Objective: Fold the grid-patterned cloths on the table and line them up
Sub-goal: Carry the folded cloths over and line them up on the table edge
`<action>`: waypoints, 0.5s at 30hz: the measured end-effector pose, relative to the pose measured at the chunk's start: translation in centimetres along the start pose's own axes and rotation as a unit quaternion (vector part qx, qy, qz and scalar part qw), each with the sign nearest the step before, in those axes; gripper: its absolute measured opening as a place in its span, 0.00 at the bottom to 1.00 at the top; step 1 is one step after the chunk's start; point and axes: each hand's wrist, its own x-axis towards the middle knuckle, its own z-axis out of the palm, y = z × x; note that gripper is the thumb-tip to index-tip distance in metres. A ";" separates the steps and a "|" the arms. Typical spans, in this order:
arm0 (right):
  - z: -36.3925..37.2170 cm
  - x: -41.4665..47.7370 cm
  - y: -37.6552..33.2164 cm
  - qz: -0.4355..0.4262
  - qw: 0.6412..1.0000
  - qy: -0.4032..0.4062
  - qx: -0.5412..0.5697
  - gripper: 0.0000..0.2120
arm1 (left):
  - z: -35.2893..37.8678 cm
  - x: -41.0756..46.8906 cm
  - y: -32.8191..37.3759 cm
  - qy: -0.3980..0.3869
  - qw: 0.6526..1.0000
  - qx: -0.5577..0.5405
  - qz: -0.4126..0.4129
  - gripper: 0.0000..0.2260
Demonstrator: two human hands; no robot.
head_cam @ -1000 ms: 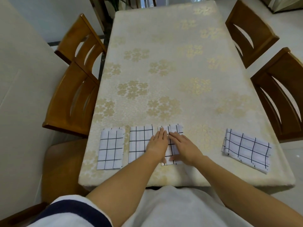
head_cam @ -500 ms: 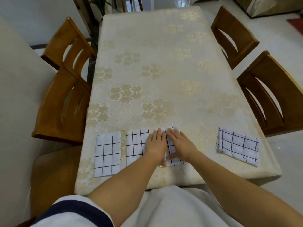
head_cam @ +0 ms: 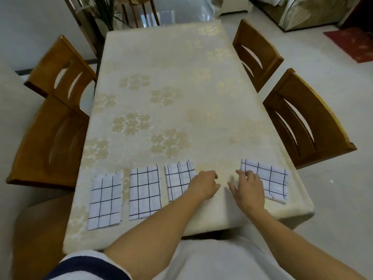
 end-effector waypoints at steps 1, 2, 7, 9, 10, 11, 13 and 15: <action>-0.2 0.2 0.9 0.019 0.999 -0.040 0.009 0.26 | 0.5 0.7 1.2 0.001 0.999 -0.047 -0.022 0.19; -0.4 0.3 1.8 0.034 0.996 -0.081 0.030 0.28 | 1.1 1.4 2.5 0.004 0.995 -0.087 -0.041 0.21; -0.9 1.6 6.3 -0.050 0.967 -0.196 0.153 0.23 | 3.9 5.6 7.6 0.029 0.984 -0.145 -0.097 0.28; -1.6 2.2 7.7 -0.094 0.953 -0.241 0.159 0.22 | 4.7 6.7 8.7 0.038 0.974 -0.183 -0.127 0.27; -1.8 2.4 8.1 -0.108 0.948 -0.258 0.154 0.22 | 5.1 6.9 9.1 0.040 0.969 -0.198 -0.143 0.25; -2.0 2.4 8.3 -0.117 0.945 -0.265 0.149 0.21 | 5.3 7.0 9.5 0.040 0.966 -0.204 -0.154 0.23; -2.1 2.5 8.5 -0.125 0.946 -0.261 0.144 0.21 | 5.8 7.3 9.8 0.041 0.967 -0.191 -0.162 0.17; -1.8 2.8 8.6 -0.141 0.948 -0.254 0.131 0.19 | 6.2 7.4 9.9 0.043 0.969 -0.176 -0.166 0.12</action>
